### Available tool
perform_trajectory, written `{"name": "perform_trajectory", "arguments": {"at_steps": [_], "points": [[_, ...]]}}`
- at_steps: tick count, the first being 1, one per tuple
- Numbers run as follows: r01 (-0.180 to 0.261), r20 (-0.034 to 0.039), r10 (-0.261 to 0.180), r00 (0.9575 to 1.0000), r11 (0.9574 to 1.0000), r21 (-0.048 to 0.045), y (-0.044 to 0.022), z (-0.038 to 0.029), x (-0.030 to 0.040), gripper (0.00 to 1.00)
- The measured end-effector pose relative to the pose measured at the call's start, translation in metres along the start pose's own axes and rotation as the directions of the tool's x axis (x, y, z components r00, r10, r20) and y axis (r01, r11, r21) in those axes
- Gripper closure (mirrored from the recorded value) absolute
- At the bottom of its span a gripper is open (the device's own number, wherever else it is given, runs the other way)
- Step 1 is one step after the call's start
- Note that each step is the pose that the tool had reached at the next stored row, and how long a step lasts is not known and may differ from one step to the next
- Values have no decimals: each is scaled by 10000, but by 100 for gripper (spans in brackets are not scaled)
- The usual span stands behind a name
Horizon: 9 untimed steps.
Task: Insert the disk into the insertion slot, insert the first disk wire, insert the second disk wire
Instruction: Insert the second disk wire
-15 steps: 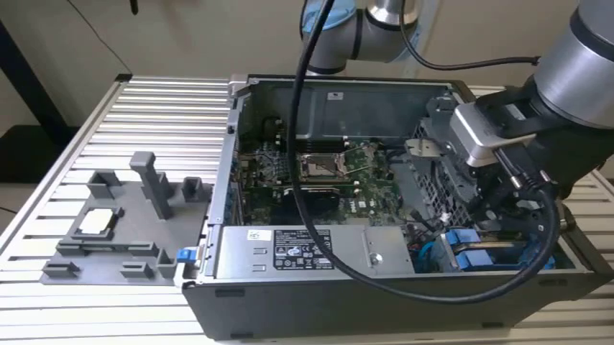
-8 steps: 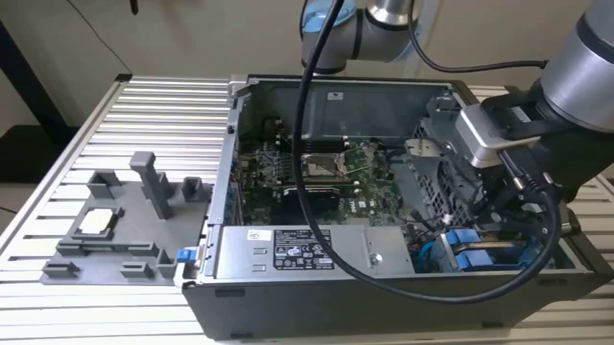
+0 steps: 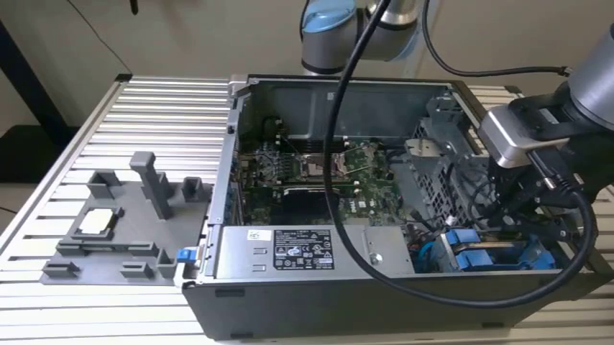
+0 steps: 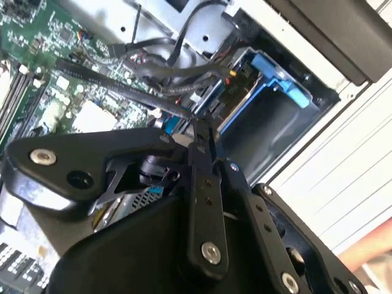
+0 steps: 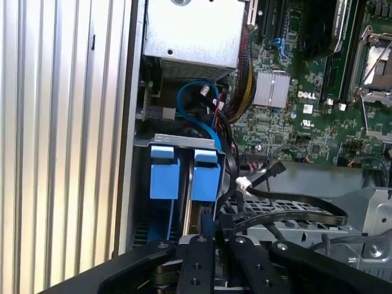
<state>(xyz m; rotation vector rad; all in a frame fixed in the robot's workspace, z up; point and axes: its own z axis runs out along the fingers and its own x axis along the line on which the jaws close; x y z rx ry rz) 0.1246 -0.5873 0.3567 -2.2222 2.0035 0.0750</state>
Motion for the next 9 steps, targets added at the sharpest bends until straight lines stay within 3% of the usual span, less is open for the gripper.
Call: {"name": "perform_trajectory", "arguments": {"at_steps": [3, 9], "points": [[-73, -14, 73, 10000, 10000, -33, -12, 16, 7, 84], [-444, -42, 444, 9990, 9990, 18, -33, 56, 20, 84]]}}
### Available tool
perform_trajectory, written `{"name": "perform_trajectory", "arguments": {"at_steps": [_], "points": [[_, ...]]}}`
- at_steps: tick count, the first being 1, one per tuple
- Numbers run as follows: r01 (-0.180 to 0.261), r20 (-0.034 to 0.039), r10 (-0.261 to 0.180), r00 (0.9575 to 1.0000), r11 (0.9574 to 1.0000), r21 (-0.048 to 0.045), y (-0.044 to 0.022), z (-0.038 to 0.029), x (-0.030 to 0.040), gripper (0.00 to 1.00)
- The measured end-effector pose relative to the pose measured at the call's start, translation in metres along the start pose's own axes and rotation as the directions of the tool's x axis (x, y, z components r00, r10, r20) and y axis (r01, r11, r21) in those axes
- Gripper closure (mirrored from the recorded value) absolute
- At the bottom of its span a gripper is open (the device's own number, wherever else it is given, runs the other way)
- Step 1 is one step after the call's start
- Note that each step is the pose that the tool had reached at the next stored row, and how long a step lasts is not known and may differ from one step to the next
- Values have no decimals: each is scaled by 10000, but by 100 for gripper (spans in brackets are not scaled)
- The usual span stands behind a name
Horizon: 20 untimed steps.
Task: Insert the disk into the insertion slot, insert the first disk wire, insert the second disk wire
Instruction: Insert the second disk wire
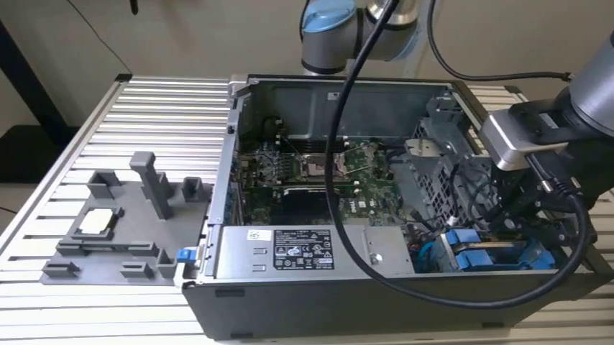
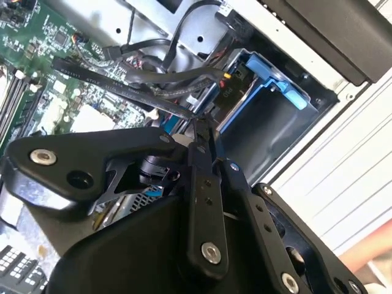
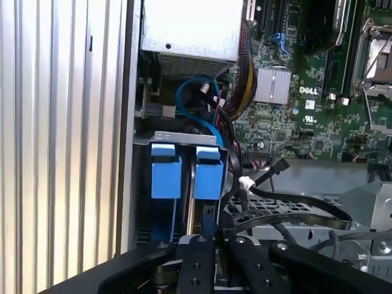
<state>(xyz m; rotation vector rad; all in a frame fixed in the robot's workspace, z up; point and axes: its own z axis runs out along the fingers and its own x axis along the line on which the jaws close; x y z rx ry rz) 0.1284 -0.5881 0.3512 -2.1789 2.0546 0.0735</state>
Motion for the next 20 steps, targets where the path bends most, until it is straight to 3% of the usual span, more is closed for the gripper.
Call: {"name": "perform_trajectory", "arguments": {"at_steps": [3, 7, 20], "points": [[-352, -23, 352, 9994, 9994, 49, -2, 23, 4, 84], [-434, -28, 434, 9991, 9990, 60, -40, 51, 10, 84], [-801, -111, 802, 9967, 9967, 113, -35, 137, 22, 84]]}}
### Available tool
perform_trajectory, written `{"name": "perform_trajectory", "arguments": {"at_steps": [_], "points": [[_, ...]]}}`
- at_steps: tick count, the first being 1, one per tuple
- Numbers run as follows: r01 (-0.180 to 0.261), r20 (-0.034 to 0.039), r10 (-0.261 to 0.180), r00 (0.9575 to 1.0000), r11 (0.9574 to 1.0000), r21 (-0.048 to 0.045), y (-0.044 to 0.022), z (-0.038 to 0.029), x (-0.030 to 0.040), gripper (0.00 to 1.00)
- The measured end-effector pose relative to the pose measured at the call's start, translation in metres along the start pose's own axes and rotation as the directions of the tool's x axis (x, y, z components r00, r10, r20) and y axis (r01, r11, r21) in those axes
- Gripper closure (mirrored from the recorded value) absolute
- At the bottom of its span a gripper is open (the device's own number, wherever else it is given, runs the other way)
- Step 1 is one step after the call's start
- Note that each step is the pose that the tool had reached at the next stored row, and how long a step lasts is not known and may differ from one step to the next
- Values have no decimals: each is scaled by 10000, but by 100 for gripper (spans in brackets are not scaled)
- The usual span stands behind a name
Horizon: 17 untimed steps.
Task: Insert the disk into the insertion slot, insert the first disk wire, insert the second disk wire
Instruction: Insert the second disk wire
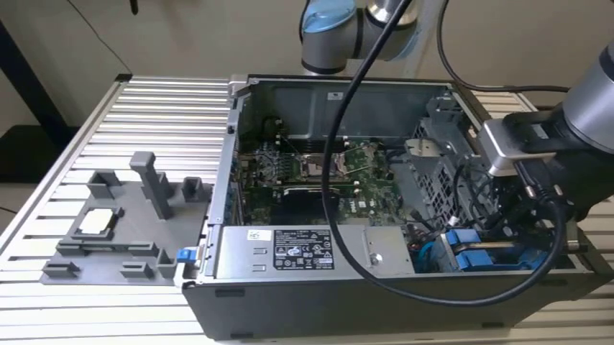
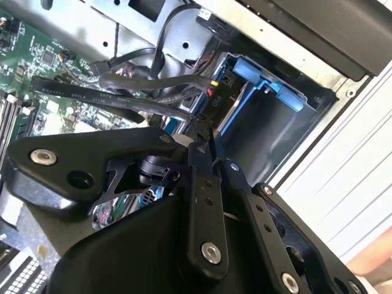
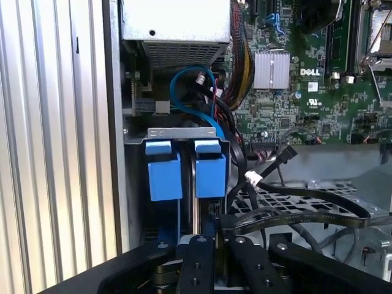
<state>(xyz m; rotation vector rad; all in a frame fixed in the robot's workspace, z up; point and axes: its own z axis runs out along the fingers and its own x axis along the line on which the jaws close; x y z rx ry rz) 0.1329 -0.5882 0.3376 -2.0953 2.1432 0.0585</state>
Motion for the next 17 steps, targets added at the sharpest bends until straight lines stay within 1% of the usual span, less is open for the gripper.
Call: {"name": "perform_trajectory", "arguments": {"at_steps": [2, 6, 7, 8, 9, 17], "points": [[-39, -16, 39, 10000, 10000, 5, 1, 9, 1, 84], [-48, -11, 48, 10000, 10000, 6, 1, 11, 2, 83], [-51, -9, 51, 10000, 10000, 6, 0, -4, 0, 76], [-54, -11, 54, 10000, 10000, 5, -2, -33, -4, 76], [-58, -12, 58, 10000, 10000, 4, -5, -76, -10, 76], [-67, -14, 67, 10000, 10000, 4, -32, -438, -57, 76]]}}
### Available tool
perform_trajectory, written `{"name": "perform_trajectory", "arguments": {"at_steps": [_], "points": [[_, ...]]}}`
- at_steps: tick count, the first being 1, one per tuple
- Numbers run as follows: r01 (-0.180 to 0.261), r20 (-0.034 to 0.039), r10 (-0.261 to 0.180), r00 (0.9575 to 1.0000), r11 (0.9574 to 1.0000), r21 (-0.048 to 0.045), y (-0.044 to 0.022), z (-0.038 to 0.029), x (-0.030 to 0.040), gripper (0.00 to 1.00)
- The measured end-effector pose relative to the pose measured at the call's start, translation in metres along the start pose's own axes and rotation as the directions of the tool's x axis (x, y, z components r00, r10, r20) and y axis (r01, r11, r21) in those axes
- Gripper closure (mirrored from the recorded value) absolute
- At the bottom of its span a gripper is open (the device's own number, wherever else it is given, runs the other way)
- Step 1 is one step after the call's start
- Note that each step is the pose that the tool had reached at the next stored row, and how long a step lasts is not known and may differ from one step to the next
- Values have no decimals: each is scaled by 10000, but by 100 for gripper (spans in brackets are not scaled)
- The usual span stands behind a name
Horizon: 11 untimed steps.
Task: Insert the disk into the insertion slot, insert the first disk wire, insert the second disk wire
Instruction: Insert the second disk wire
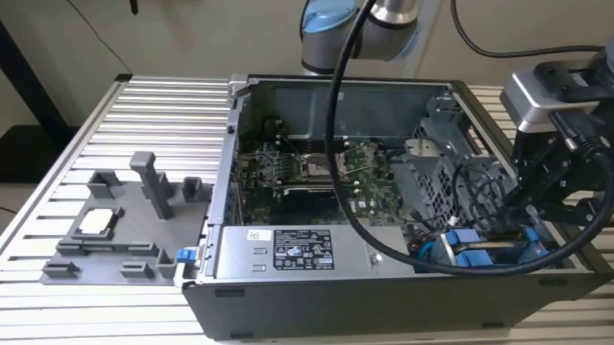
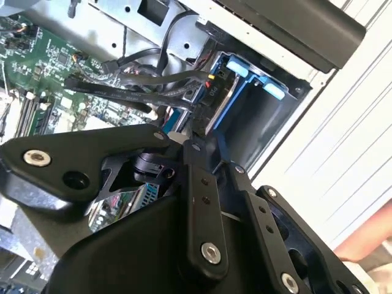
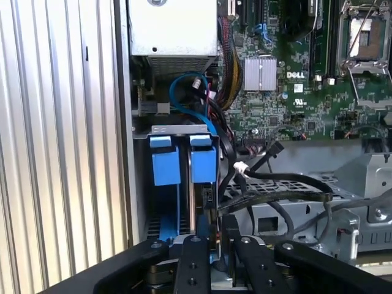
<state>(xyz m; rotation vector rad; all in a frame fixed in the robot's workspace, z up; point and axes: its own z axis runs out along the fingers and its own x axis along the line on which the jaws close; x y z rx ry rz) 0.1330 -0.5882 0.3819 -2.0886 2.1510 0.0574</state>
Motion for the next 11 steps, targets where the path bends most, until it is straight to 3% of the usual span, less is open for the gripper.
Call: {"name": "perform_trajectory", "arguments": {"at_steps": [2, 4, 11], "points": [[-1, 1, 1, 10000, 10000, -1, -2, -38, -4, 76], [0, -31, 0, 10000, 10000, -11, -2, -38, -6, 76], [1, -38, -1, 10000, 10000, -12, -2, -40, -5, 76]]}}
